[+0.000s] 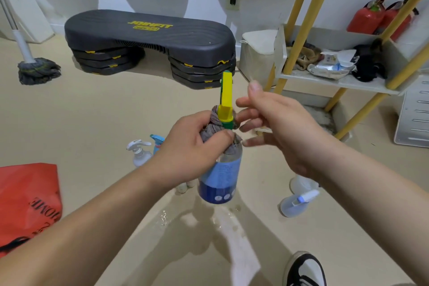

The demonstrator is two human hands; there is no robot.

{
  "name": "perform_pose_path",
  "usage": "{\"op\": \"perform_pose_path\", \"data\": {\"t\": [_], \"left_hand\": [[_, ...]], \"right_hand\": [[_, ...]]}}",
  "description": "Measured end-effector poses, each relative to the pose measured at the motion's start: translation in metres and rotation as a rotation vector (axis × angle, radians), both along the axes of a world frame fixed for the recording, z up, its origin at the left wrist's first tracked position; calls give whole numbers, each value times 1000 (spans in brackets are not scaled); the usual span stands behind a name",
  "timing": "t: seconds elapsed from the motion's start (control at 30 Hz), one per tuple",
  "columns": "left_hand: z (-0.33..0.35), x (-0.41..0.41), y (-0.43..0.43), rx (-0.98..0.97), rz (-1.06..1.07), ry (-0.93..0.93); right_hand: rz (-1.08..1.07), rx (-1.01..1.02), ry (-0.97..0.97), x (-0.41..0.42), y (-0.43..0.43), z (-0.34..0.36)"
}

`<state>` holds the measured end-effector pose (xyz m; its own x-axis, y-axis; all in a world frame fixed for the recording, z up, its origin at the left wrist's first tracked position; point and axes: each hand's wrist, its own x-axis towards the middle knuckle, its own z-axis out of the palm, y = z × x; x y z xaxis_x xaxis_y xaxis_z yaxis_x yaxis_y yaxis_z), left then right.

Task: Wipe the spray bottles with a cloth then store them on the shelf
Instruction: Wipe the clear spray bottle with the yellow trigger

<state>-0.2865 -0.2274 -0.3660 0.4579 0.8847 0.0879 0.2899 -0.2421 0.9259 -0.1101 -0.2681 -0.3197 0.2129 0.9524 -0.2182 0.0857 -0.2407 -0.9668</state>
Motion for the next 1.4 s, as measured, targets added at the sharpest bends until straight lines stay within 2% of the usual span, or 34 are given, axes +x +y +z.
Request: {"op": "perform_pose_path", "data": {"t": [0.07, 0.2, 0.33, 0.5, 0.67, 0.77, 0.83, 0.9, 0.97, 1.07, 1.13, 1.27, 1.4], "left_hand": [[5, -2, 3, -142, -94, -72], [6, -7, 4, -450, -192, -210], [3, -11, 7, -612, -273, -312], [-7, -9, 5, -691, -307, -382], [-19, -3, 5, -676, -233, -376], [-25, 14, -11, -470, -177, -233], [-34, 30, -33, -283, -34, -181], [-48, 42, -49, -194, 77, -223], [-55, 46, -54, -203, 74, -251], [-48, 40, -40, -267, 105, -283], [-41, 31, -26, -375, 132, -306], [-40, 19, -15, -915, 104, -467], [-57, 17, -36, -1252, 135, -503]], "right_hand": [[54, -19, 13, 4, 1, -8], [255, -102, 158, 9, -1, -18], [170, -75, 167, 11, -1, -16], [83, 28, 87, 8, -4, -16], [-3, 178, -24, 4, -6, -16], [-49, 245, -134, 3, -3, -23], [-53, 277, -227, 1, -1, -27], [-38, 283, -334, -2, 2, -30], [-25, 299, -355, -3, 2, -26], [-51, 370, -253, 1, 3, -18], [-72, 373, -146, 4, 3, -16], [-139, 258, 64, 7, 0, -18], [-206, 158, 118, 12, 3, -24]]}}
